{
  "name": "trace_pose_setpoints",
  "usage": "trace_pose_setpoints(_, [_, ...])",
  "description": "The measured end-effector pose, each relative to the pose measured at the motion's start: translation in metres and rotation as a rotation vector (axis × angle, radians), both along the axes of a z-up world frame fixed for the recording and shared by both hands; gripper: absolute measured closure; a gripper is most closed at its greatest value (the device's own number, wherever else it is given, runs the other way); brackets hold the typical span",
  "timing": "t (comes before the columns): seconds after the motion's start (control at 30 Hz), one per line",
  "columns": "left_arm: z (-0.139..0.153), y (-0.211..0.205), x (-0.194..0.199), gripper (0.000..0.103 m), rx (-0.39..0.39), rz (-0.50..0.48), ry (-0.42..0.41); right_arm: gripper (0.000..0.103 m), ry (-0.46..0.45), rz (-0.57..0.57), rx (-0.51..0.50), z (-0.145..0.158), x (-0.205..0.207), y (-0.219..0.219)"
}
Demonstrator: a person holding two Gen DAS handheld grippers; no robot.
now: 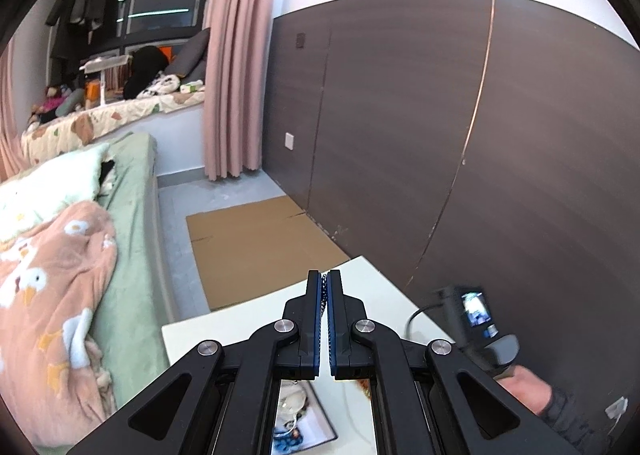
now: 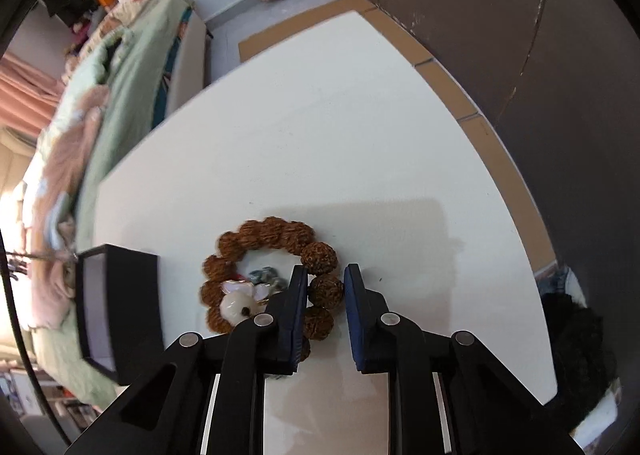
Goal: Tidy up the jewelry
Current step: 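Lift silver chain toward box with left gripper while right gripper reaches brown bracelet, then lower the brown bead bracelet into the black box and open the right gripper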
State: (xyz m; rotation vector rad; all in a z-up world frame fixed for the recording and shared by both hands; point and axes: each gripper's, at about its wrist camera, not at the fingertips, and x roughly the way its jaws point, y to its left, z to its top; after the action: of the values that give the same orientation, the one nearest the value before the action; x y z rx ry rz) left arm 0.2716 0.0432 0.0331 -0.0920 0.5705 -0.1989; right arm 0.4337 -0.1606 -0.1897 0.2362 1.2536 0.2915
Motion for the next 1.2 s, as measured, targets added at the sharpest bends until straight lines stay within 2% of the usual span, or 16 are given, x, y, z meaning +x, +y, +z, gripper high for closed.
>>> trace_pose_setpoints(0.2, [-0.014,0.025,-0.010,0.101,-0.048,0.037,0.031,0.083,-0.080,0.021,0.110,0.036,-0.022,0.000])
trace_pose_setpoints(0.43, [-0.031,0.033,-0.012,0.101,-0.071,0.035,0.080,0.083,-0.169,0.066,0.168,0.083,-0.042,0.017])
trace_pose_setpoints(0.53, [-0.048,0.039,-0.005,0.100,-0.126,0.022,0.155,0.083,-0.209,0.092,0.181,0.105,-0.051,0.031])
trace_pose_setpoints(0.63, [-0.065,0.042,-0.003,0.099,-0.116,0.041,0.218,0.083,-0.245,0.120,0.206,0.125,-0.062,0.044])
trace_pose_setpoints(0.7, [-0.071,0.045,-0.005,0.087,-0.115,0.058,0.228,0.083,-0.259,0.138,0.221,0.134,-0.067,0.051])
trace_pose_setpoints(0.77, [-0.076,0.051,-0.009,0.038,-0.126,0.070,0.232,0.083,-0.276,0.165,0.242,0.144,-0.074,0.059])
trace_pose_setpoints(0.8, [-0.076,0.054,-0.013,0.031,-0.129,0.083,0.222,0.083,-0.281,0.174,0.248,0.147,-0.075,0.064])
trace_pose_setpoints(0.97, [-0.080,0.068,-0.024,0.028,-0.127,0.124,0.213,0.083,-0.289,0.237,0.270,0.154,-0.081,0.095])
trace_pose_setpoints(1.2, [-0.087,0.092,-0.036,0.028,-0.132,0.175,0.217,0.083,-0.265,0.291,0.273,0.143,-0.082,0.132])
